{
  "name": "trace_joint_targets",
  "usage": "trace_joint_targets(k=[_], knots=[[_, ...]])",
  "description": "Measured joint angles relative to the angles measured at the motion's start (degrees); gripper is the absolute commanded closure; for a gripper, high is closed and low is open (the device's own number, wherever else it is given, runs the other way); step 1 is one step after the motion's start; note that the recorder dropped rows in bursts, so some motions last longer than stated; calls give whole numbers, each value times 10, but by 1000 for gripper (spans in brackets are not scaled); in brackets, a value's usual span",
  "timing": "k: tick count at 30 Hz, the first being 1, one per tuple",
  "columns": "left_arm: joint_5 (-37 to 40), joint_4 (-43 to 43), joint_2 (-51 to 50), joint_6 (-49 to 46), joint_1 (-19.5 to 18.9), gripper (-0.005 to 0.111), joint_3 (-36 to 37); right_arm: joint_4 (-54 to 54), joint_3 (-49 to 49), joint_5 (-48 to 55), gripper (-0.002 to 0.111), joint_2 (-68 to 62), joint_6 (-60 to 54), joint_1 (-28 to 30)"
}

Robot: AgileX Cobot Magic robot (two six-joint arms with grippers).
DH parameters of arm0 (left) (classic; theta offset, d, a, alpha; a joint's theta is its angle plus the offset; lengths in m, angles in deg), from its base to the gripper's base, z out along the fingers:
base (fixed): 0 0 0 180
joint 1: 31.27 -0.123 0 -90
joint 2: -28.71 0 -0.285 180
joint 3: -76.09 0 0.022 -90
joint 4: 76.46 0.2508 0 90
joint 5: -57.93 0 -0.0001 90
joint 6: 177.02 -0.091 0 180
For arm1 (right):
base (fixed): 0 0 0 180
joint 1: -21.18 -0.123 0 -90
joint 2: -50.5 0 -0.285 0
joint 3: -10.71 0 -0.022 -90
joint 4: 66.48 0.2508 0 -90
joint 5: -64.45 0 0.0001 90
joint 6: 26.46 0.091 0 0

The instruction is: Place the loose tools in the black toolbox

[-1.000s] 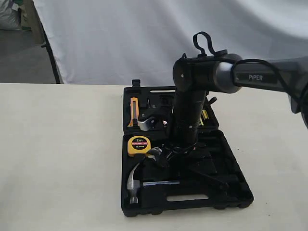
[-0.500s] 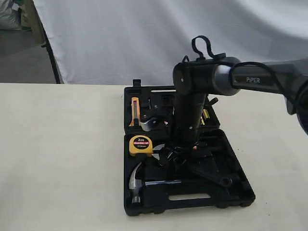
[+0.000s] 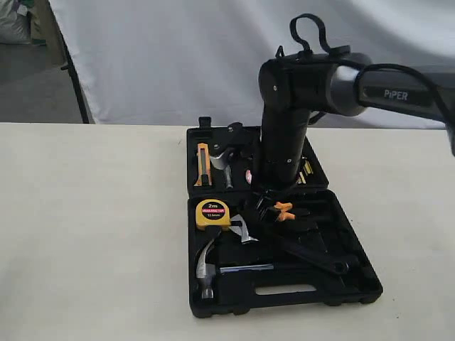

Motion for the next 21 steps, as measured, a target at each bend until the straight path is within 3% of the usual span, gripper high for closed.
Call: trace_joint_targets(k=[3, 5, 9, 10, 11, 21], knots=[[0, 0, 0, 0, 0, 106, 0, 14, 0, -10, 13, -29, -20, 0], [0, 0, 0, 0, 0, 106, 0, 15, 0, -19, 22, -47, -26, 0], [0, 0, 0, 0, 0, 106, 0, 14, 0, -14, 90, -57, -27, -1], [0, 0, 0, 0, 0, 106, 0, 10, 0, -12, 103, -57, -27, -1], [0, 0, 0, 0, 0, 106, 0, 5, 0, -5, 108, -57, -27, -1], [0, 0, 0, 0, 0, 106, 0, 1, -1, -7, 109, -14, -92, -1]])
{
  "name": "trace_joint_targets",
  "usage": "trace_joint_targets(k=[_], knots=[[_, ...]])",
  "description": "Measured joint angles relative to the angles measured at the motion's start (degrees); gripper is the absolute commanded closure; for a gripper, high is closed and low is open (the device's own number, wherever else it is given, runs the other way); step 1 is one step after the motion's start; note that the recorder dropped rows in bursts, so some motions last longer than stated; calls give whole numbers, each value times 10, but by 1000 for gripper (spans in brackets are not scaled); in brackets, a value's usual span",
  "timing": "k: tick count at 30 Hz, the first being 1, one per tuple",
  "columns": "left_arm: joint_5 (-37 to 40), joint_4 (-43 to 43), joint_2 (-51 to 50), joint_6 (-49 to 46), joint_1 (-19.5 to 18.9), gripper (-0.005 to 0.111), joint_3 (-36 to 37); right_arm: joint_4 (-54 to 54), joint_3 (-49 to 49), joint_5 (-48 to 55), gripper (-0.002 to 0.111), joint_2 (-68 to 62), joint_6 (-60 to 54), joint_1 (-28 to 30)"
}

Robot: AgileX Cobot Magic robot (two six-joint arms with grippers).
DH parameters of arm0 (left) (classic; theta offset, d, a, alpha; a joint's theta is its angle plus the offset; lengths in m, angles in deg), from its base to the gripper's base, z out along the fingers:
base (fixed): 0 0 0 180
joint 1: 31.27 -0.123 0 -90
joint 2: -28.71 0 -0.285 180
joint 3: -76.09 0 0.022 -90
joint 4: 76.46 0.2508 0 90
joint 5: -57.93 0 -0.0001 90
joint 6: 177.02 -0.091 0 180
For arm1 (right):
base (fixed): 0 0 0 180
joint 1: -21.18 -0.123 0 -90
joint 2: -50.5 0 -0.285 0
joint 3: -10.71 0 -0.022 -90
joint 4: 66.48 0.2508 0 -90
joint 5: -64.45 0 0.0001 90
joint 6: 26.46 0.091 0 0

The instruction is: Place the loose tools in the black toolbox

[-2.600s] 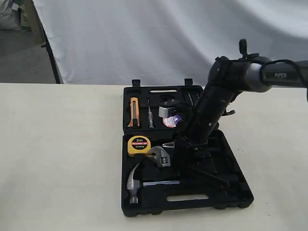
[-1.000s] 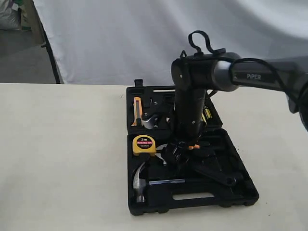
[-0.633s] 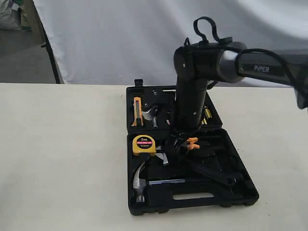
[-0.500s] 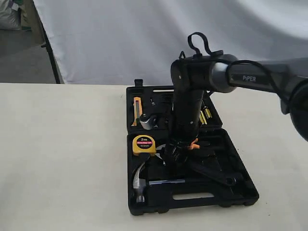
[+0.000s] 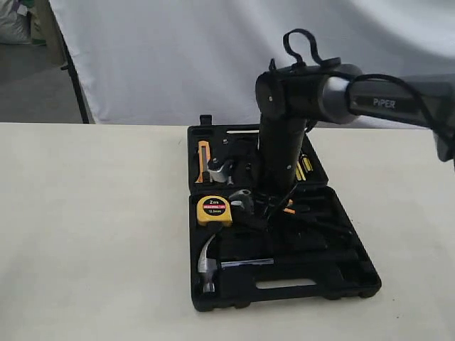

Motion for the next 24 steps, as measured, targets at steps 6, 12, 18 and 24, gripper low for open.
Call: trace_joint_targets(k=[6, 12, 18, 24], knots=[[0, 0, 0, 0, 0, 106, 0, 16, 0, 41, 109, 22, -151, 0], [0, 0, 0, 0, 0, 106, 0, 52, 0, 43, 109, -2, -288, 0], [0, 0, 0, 0, 0, 106, 0, 44, 0, 43, 109, -31, -306, 0], [0, 0, 0, 0, 0, 106, 0, 44, 0, 43, 108, -33, -295, 1]])
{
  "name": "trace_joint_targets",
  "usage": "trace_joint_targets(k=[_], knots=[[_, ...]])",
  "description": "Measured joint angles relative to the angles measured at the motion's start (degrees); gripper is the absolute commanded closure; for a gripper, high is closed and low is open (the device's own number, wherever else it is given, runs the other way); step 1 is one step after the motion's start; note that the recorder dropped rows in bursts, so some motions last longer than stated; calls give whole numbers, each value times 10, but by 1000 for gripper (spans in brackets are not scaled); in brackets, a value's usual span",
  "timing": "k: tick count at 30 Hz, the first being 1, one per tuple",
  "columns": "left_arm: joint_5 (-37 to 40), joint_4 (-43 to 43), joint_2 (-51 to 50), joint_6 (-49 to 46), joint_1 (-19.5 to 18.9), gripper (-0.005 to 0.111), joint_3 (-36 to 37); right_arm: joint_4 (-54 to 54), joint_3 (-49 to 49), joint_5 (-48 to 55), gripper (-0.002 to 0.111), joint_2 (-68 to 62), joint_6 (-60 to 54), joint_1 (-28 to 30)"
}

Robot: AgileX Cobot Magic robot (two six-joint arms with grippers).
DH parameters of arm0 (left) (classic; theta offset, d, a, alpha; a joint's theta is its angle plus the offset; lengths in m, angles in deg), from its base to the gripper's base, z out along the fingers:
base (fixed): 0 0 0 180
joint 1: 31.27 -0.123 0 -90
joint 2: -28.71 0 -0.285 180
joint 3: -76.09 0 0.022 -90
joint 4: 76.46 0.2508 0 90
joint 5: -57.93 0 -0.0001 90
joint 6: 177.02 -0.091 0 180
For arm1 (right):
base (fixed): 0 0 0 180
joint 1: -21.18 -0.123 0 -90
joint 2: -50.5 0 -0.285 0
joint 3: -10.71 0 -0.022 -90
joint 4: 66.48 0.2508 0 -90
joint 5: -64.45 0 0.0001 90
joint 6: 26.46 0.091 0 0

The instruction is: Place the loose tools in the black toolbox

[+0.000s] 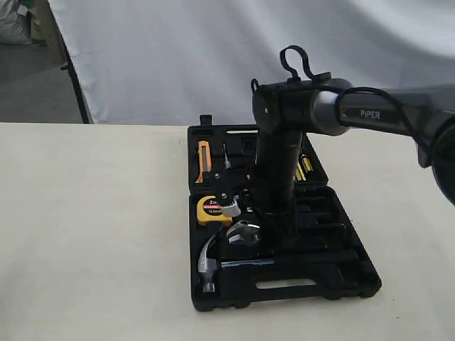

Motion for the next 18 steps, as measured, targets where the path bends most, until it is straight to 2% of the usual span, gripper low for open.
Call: trace_joint_targets(k=[3, 5, 7, 10, 12, 13, 15, 18], knots=[[0, 0, 0, 0, 0, 106, 0, 0, 0, 0, 108, 0, 24, 0], [0, 0, 0, 0, 0, 106, 0, 0, 0, 0, 101, 0, 43, 0], [0, 0, 0, 0, 0, 106, 0, 0, 0, 0, 85, 0, 57, 0], [0, 0, 0, 0, 0, 106, 0, -1, 0, 0, 53, 0, 67, 0], [0, 0, 0, 0, 0, 106, 0, -2, 0, 0, 38, 0, 70, 0], [0, 0, 0, 0, 0, 106, 0, -4, 0, 0, 34, 0, 71, 0], [0, 0, 0, 0, 0, 106, 0, -4, 0, 10, 34, 0, 72, 0], [0, 0, 0, 0, 0, 106, 0, -4, 2, 11, 41, 7, 74, 0]])
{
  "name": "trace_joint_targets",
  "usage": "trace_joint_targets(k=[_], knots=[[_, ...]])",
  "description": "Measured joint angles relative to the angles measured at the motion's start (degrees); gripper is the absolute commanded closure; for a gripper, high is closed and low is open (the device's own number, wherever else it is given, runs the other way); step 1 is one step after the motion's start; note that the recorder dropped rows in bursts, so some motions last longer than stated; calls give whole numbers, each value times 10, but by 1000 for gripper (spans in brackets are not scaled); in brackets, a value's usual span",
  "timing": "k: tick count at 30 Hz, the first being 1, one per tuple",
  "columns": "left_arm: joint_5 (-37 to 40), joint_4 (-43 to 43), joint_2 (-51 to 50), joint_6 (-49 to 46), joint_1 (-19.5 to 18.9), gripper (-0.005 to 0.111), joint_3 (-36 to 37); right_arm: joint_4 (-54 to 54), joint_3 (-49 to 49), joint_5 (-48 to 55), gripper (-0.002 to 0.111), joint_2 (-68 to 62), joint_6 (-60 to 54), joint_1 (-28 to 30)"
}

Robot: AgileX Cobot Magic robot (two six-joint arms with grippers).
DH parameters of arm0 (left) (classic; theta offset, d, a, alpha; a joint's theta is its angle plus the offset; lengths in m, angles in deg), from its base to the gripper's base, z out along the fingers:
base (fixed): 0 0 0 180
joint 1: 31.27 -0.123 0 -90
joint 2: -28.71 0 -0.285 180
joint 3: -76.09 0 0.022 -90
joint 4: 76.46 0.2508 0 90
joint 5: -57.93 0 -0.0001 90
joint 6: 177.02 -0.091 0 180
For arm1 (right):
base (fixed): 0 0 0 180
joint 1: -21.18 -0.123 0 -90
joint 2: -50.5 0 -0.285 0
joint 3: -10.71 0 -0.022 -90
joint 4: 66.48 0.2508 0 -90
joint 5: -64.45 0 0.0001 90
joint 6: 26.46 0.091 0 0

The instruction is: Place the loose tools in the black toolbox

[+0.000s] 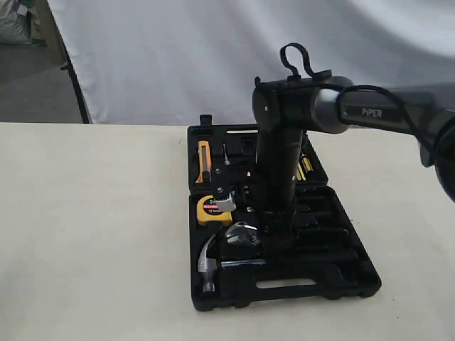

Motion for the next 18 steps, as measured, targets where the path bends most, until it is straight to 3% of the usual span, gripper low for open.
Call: trace_joint_targets(k=[11, 18], knots=[[0, 0, 0, 0, 0, 106, 0, 62, 55, -9, 106, 63, 18, 0], [0, 0, 0, 0, 0, 106, 0, 66, 29, -9, 109, 51, 19, 0]])
